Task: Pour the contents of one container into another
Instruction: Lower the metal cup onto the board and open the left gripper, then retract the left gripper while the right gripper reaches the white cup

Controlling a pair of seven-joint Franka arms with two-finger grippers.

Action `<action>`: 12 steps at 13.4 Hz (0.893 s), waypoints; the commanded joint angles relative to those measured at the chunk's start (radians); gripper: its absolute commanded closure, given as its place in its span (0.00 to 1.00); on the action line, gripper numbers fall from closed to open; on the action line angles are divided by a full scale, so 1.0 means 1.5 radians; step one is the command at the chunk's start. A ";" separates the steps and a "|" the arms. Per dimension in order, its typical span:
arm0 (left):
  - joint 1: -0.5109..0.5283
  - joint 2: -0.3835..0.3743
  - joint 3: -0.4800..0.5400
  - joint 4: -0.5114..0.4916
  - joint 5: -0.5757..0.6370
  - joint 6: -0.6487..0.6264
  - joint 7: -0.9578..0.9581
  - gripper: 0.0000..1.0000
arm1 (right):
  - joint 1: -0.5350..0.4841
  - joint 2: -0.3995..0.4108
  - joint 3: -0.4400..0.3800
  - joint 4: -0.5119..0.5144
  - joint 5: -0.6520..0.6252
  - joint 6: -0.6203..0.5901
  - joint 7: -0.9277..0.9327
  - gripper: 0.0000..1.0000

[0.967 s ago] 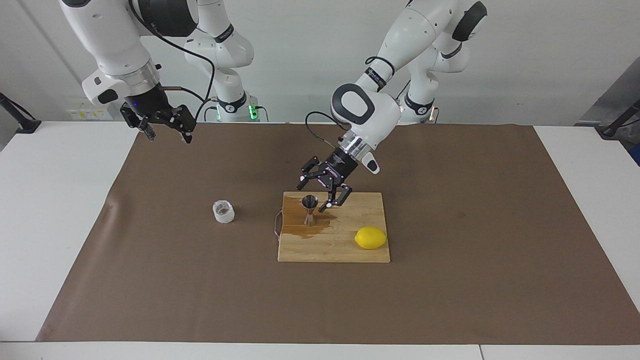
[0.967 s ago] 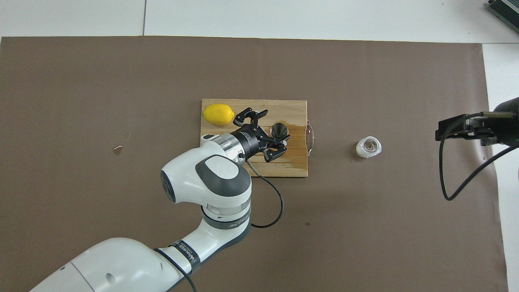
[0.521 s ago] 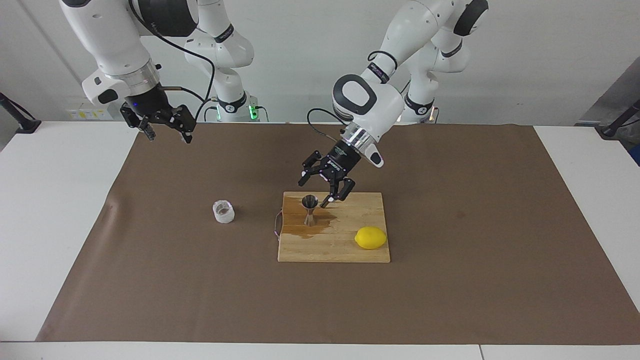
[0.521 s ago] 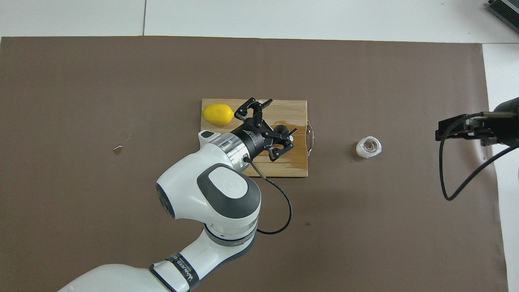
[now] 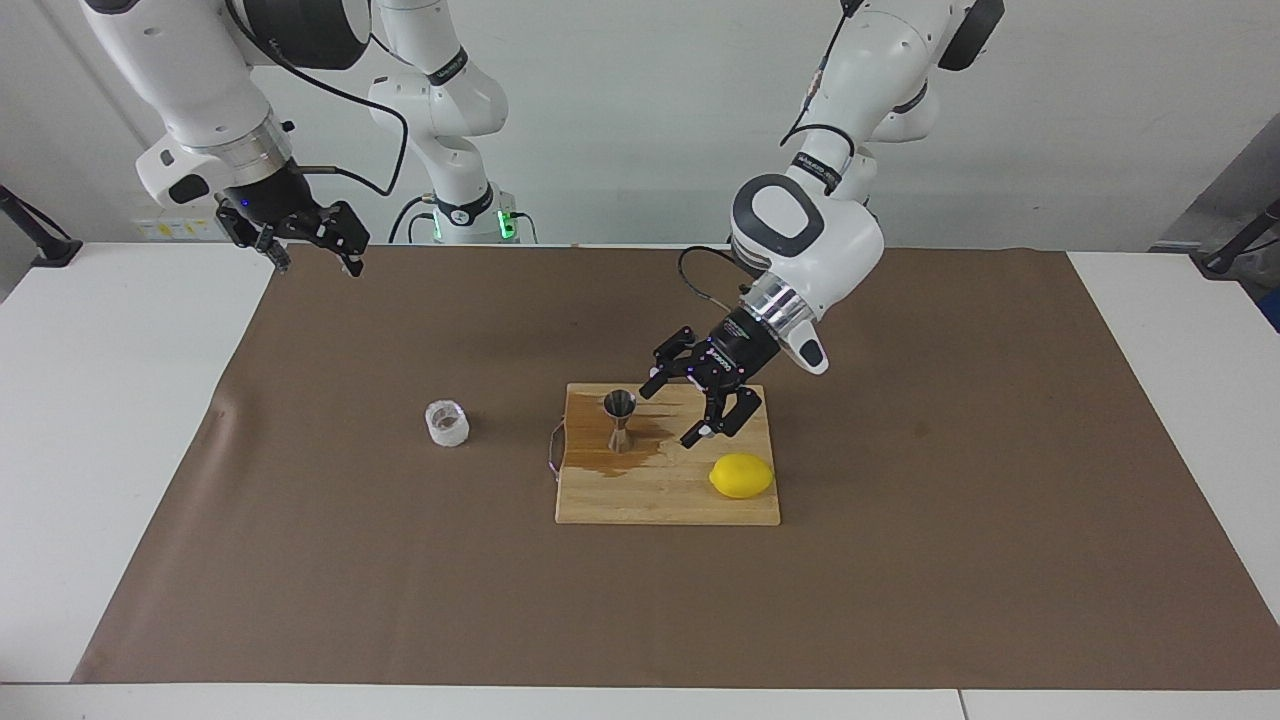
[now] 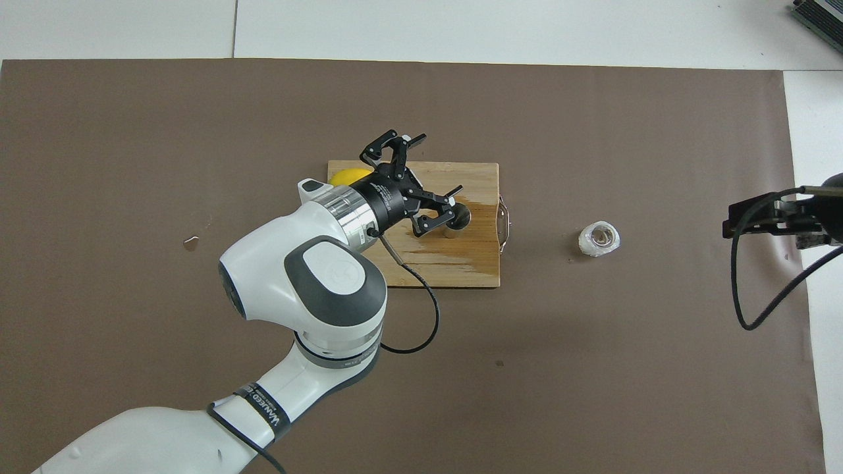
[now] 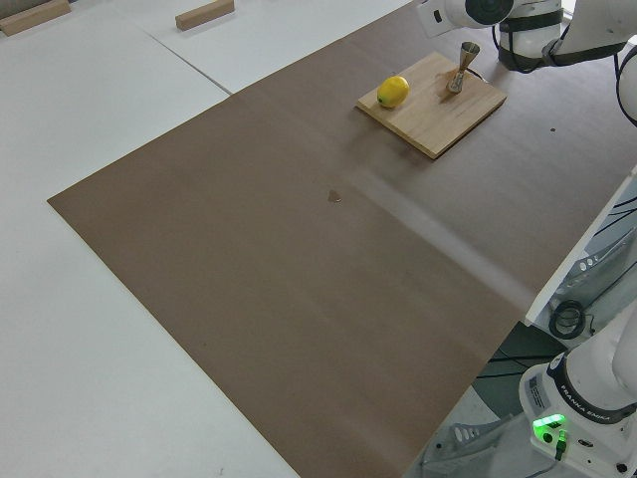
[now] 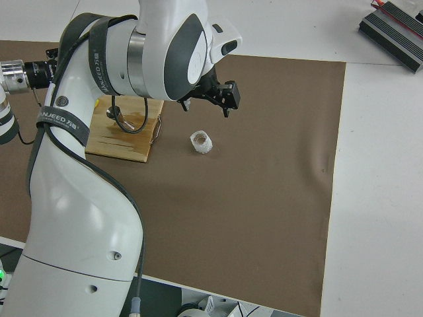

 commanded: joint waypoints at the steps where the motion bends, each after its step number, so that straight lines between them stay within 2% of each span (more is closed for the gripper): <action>1: 0.018 -0.032 0.003 -0.041 0.074 -0.030 0.002 0.00 | -0.024 -0.027 0.004 -0.067 0.015 0.091 -0.202 0.00; 2: 0.031 -0.035 0.004 -0.049 0.091 -0.049 0.002 0.00 | -0.033 -0.038 0.005 -0.104 0.018 0.124 -0.262 0.00; 5: 0.082 -0.049 0.005 -0.057 0.199 -0.148 0.000 0.00 | -0.061 -0.027 0.004 -0.171 0.145 0.223 -0.493 0.00; 7: 0.121 -0.053 0.006 -0.057 0.297 -0.222 0.001 0.00 | -0.079 0.014 0.004 -0.179 0.231 0.246 -0.655 0.00; 9: 0.154 -0.059 0.005 -0.046 0.439 -0.317 0.002 0.00 | -0.094 0.077 0.004 -0.179 0.318 0.241 -0.834 0.00; 12: 0.163 -0.073 0.006 -0.030 0.580 -0.366 0.003 0.00 | -0.079 0.130 0.007 -0.187 0.348 0.243 -0.958 0.00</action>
